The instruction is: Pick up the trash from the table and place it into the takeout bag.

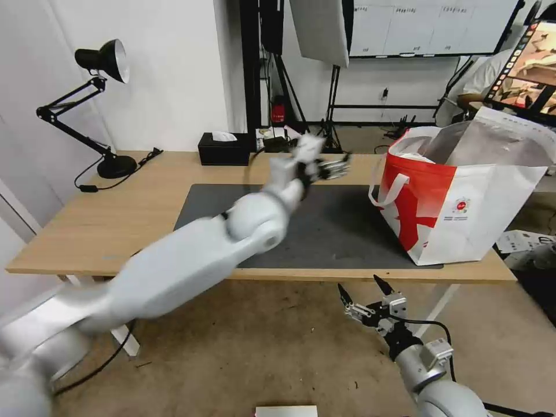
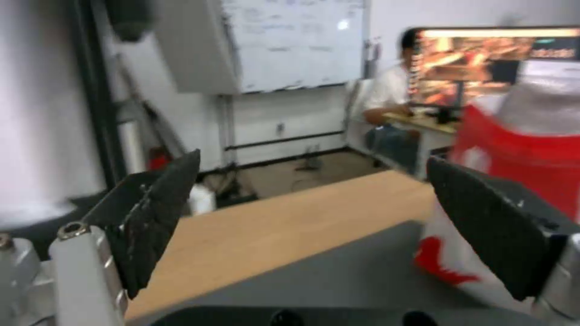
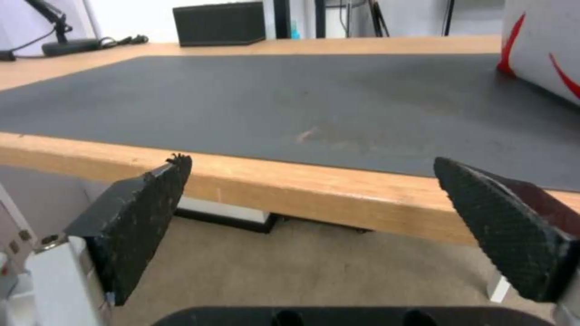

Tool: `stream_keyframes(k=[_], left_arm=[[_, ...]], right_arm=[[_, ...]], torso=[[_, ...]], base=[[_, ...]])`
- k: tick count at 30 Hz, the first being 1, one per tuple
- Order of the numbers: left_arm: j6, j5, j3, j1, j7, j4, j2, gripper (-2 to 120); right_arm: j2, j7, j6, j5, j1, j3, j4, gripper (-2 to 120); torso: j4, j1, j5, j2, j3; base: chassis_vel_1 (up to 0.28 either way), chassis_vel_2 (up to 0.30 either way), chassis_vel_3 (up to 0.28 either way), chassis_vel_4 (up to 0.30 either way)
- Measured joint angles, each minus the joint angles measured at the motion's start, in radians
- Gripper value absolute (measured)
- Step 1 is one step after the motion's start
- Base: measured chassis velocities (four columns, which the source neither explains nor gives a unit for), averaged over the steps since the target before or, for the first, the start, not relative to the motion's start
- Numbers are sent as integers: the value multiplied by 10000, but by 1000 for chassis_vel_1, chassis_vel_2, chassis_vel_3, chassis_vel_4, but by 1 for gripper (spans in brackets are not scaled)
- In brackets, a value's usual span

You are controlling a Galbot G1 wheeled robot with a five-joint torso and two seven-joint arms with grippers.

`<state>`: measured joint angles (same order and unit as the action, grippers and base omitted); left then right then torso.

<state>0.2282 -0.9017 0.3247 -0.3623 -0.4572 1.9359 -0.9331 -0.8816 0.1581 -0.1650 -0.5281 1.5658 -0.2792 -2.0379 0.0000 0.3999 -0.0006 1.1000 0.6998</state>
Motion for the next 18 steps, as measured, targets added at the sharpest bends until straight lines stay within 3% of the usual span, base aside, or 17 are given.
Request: stream_keyframes(k=[1, 4, 5, 6, 8, 10, 12, 13, 16, 17, 18], left_arm=[[0, 0, 0, 0, 0, 0, 0, 100], [47, 469, -2068, -2469, 338, 1080, 1002, 100], [47, 469, -2068, -2469, 338, 1080, 1002, 100], [40, 816, -2970, -3487, 481, 1480, 1276, 100], [-184, 1574, -4026, -5086, 542, 1962, 1570, 100], [-272, 1881, -4401, -5689, 546, 2131, 1586, 100], [-451, 2507, -5484, -7208, 550, 2647, 1372, 100], [-451, 2507, -5484, -7208, 550, 2647, 1372, 100], [-703, 3623, -6967, -9618, 788, 3275, 376, 100], [-703, 3623, -6967, -9618, 788, 3275, 376, 100], [-935, 4154, -7453, -10622, 1004, 3480, -72, 100]], right_arm=[[0, 0, 0, 0, 0, 0, 0, 100], [1, 0, 0, 0, 0, 0, 0, 100], [1, 0, 0, 0, 0, 0, 0, 100], [1, 1, 0, 0, 1, 0, 0, 100], [1, -1, 0, 0, -1, 0, 0, 100], [2, -2, 0, 0, 0, 0, 0, 100], [1, -2, 0, 0, 0, 0, 0, 100], [1, -2, 0, 0, 0, 0, 0, 100], [1, 2, 0, 0, 0, -1, 0, 100], [1, 2, 0, 0, 0, -1, 0, 100], [1, 0, 0, 0, 0, 0, 0, 100]], torso=[[0, 0, 0, 0, 0], [1, 1, -1, 0, 1], [1, 1, -1, 0, 1], [1, 1, -4, 0, 1], [5, -1, 7, 1, -1], [6, -1, 0, 0, 0], [1, -1, 6, 1, -1], [1, -1, 6, 1, -1], [-2, 0, 4, 0, -1], [-2, 0, 4, 0, -1], [0, 0, 3, 1, 0]], base=[[0, 0, 0, 0], [0, 0, 0, 0], [0, 0, 0, 0], [0, 0, 0, 0], [0, 0, 0, 0], [0, 0, 0, 0], [0, 0, 0, 0], [0, 0, 0, 0], [0, 0, 0, 0], [0, 0, 0, 0], [0, 0, 0, 0]])
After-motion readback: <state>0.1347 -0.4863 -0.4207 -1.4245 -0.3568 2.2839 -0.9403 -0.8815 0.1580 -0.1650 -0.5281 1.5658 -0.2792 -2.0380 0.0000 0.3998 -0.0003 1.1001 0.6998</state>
